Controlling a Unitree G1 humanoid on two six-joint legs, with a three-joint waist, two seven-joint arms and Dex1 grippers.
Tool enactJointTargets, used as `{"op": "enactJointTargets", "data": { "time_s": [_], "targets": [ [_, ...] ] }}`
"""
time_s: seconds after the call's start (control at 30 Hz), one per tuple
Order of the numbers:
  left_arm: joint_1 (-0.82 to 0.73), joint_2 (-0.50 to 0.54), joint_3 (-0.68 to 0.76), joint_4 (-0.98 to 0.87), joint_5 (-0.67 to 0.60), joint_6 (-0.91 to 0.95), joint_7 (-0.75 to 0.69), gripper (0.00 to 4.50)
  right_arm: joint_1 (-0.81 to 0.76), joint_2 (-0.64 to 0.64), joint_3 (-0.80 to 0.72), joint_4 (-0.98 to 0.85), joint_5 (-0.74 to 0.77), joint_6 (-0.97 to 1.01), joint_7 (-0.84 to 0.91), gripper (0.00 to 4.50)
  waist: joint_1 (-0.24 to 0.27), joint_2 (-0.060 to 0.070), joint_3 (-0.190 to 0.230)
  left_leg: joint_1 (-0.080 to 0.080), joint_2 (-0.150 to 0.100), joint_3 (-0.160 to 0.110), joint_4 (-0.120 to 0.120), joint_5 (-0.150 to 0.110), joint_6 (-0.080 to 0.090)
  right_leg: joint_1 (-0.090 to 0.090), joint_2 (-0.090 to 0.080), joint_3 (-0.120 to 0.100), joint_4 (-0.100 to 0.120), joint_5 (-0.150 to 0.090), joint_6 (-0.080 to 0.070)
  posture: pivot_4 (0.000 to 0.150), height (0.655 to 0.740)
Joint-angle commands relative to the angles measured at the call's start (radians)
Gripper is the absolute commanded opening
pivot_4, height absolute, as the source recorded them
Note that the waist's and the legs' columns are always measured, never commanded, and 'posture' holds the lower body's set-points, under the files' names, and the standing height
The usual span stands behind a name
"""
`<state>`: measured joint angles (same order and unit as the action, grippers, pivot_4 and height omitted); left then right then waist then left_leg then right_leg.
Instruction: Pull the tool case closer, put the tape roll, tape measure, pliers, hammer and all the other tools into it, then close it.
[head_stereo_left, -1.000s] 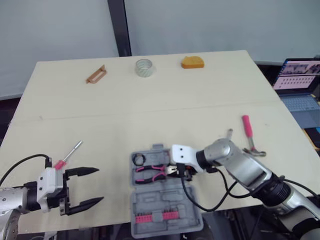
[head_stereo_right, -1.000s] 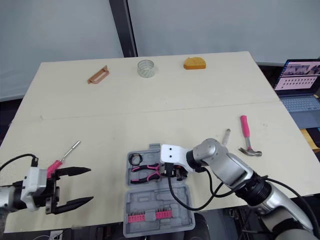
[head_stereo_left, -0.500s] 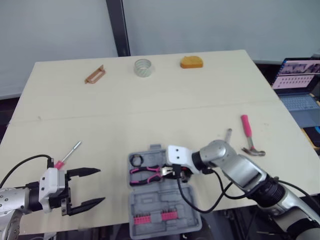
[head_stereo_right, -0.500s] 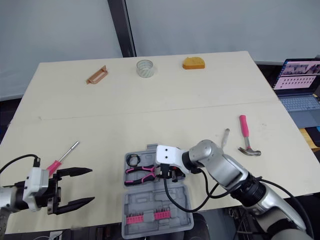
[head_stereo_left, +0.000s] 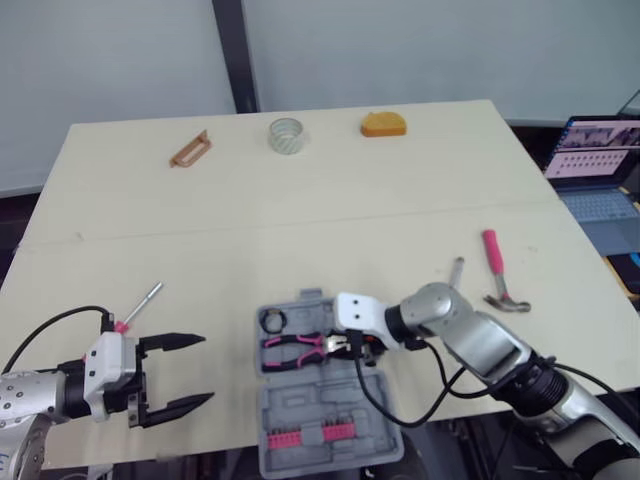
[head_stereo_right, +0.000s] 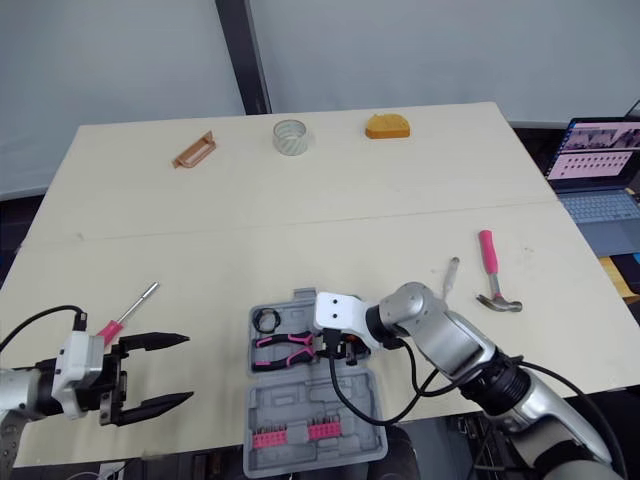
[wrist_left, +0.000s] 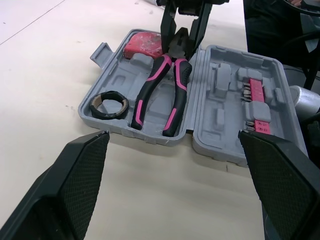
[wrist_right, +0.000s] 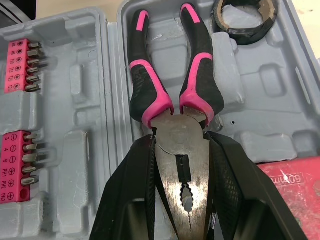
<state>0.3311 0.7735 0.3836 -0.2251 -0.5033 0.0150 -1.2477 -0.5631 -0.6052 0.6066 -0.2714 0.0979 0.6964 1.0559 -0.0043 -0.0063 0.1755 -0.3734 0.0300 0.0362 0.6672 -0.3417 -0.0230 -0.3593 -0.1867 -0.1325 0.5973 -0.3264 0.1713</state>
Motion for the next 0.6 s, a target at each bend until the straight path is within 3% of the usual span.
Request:
{"op": "enactJointTargets", "data": {
  "time_s": [0.03,0.23,0.5,0.6],
  "targets": [
    [0.002,0.015,0.007,-0.028,-0.001,0.0,0.007,4.48,0.004,0.006,-0.004,-0.011,-0.001,-0.014,0.008,1.49,0.0,0.0,0.0,0.0,0.0,0.0,0.0,0.0,0.0,0.0,0.0,0.0,0.0,0.0,0.0,0.15,0.74],
    [-0.006,0.015,0.0,-0.025,0.002,0.001,0.012,4.5,0.008,0.007,-0.015,-0.031,0.009,-0.004,0.008,4.46,0.0,0.0,0.0,0.0,0.0,0.0,0.0,0.0,0.0,0.0,0.0,0.0,0.0,0.0,0.0,0.15,0.74],
    [-0.021,0.008,-0.02,-0.02,0.008,-0.004,0.019,4.5,0.063,0.037,-0.151,-0.096,0.128,0.044,-0.022,4.46,0.001,0.0,0.0,0.001,0.0,0.0,0.0,0.0,0.0,0.0,0.0,0.0,0.001,0.0,0.0,0.15,0.74],
    [-0.027,0.008,-0.024,-0.018,0.009,-0.004,0.018,4.5,0.093,0.065,-0.176,-0.08,0.151,0.013,-0.03,3.64,0.001,0.0,0.0,0.001,0.0,0.0,0.0,0.0,0.0,0.0,0.0,0.0,0.001,0.0,0.0,0.15,0.74]
  ]
}}
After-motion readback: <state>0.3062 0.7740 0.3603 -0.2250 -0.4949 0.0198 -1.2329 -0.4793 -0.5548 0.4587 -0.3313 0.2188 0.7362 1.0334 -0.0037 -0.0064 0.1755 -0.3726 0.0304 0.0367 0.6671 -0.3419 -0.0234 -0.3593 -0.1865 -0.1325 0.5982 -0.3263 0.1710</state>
